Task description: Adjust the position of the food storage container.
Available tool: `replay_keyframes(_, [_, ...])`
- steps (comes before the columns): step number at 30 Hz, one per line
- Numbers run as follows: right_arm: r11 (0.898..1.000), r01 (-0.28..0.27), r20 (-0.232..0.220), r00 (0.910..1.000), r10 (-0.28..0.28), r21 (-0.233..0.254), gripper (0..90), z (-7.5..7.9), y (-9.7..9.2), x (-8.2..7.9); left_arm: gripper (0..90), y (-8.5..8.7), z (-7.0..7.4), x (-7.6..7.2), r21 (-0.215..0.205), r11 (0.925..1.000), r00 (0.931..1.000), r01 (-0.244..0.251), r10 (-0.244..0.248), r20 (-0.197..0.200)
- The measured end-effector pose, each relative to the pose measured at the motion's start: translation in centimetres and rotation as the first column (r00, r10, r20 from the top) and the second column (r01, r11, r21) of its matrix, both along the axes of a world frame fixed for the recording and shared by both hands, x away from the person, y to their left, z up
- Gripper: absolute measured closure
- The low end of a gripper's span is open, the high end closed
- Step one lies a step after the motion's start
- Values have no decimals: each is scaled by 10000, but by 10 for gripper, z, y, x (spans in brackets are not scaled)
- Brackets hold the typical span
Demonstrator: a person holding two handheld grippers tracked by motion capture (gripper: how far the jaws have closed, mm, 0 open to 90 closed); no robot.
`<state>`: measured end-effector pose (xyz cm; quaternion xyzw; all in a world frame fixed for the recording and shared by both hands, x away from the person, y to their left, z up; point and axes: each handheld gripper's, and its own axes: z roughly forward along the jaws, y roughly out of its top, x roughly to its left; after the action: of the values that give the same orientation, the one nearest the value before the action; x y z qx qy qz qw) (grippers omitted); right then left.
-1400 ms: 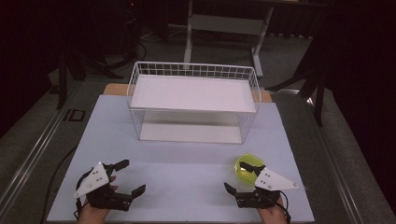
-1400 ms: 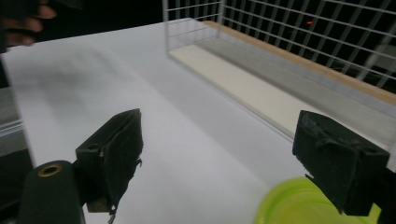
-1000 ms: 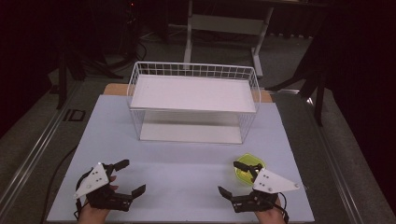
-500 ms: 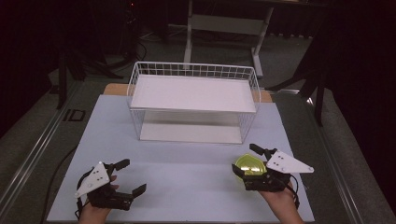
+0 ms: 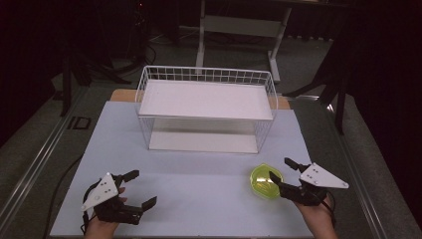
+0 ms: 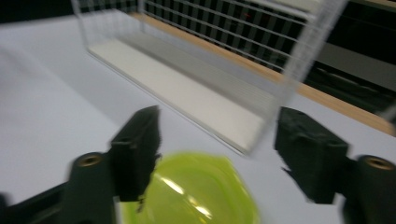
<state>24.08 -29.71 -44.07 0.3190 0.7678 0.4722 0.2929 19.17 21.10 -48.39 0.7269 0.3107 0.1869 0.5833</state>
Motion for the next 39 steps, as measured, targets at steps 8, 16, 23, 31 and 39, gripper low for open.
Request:
replay_keyframes(8, [9980,619,-680,9957,-624,-99,543,-20,-24,0,12,0,-1,0,98,10000,10000,-7,7,-5])
replay_keyframes(16, [9910,1248,-1288,9831,-1301,-488,813,-40,-40,-3,12,-1,-1,0,47,10000,10000,28,-27,-64])
replay_keyframes(23, [9870,1285,-1959,9698,-1454,-963,899,-57,-44,-2,12,-2,-1,0,55,10000,10000,30,-30,-90])
replay_keyframes(31, [9911,736,-3071,9459,-1047,-1112,900,-81,-33,0,12,-3,0,0,63,10000,10000,43,-43,-77])
replay_keyframes(39, [9951,-36,-3420,9392,-306,-988,900,-83,-15,5,12,-4,0,0,63,10000,10000,40,-40,-57])
